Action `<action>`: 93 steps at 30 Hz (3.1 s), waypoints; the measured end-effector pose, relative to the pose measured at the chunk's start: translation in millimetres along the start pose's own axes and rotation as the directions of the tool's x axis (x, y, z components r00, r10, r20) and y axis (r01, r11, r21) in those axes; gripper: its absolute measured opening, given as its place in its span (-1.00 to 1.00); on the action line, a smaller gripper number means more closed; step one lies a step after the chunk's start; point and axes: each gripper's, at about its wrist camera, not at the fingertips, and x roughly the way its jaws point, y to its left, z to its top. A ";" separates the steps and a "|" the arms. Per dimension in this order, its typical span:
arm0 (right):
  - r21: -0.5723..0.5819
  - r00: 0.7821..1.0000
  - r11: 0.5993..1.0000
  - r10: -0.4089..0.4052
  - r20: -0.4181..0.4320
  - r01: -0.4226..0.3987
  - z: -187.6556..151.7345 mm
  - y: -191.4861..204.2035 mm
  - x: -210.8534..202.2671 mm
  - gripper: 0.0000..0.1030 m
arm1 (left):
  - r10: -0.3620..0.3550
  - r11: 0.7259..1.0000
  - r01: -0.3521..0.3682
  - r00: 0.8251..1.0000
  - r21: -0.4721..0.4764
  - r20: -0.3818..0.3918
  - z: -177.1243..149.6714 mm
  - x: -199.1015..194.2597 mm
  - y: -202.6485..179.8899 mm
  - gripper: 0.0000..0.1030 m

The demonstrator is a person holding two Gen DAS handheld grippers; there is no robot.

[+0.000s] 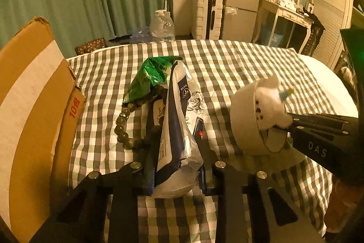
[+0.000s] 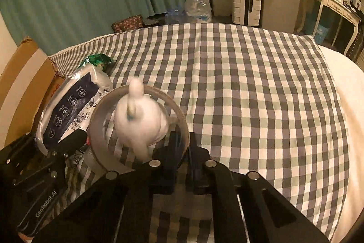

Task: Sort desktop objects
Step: 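Grasp the white plastic bag with the left gripper while the right grasps the beige ring band, then carry the plastic bag and ring band over into the cardboard box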

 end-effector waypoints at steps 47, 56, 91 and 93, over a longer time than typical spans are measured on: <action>-0.013 0.933 0.997 -0.067 0.353 0.077 26.5 20.2 -161.8 -0.93 | 0.035 0.999 -0.027 0.945 -0.029 0.326 53.7 -132.3 12.3 -0.62; -0.014 0.894 0.996 -0.074 0.442 0.089 13.3 33.4 -209.2 -0.93 | 0.052 0.998 -0.035 0.916 -0.050 0.399 50.5 -180.4 17.9 -0.62; -0.013 0.837 0.991 -0.104 0.537 0.132 13.6 75.8 -253.5 -0.92 | 0.072 0.997 -0.058 0.879 -0.044 0.471 43.5 -237.3 47.8 -0.62; -0.010 0.841 0.992 -0.098 0.533 0.122 15.7 82.7 -251.8 -0.92 | 0.084 0.996 -0.068 0.876 -0.050 0.476 43.7 -240.3 56.2 -0.62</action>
